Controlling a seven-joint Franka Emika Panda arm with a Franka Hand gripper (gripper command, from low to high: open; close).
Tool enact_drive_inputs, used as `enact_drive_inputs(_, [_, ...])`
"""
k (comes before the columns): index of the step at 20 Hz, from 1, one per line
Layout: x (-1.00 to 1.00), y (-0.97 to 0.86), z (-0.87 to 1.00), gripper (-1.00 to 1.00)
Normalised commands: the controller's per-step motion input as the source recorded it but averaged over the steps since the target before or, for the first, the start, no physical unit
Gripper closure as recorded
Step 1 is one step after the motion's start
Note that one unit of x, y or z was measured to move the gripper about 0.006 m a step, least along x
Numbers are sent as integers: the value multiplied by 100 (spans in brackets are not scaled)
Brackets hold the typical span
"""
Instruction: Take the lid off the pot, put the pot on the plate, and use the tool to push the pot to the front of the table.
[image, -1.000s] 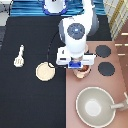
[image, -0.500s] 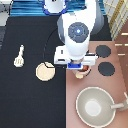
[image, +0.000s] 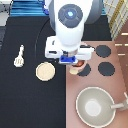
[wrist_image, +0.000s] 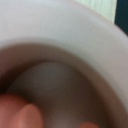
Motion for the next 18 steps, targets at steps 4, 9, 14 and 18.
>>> enact_drive_inputs(4, [-1, -99, 13, 100])
enact_drive_inputs(9, [-6, -99, -17, 100])
enact_drive_inputs(14, [-42, -85, -65, 100])
enact_drive_inputs(18, [-77, -54, -85, 100])
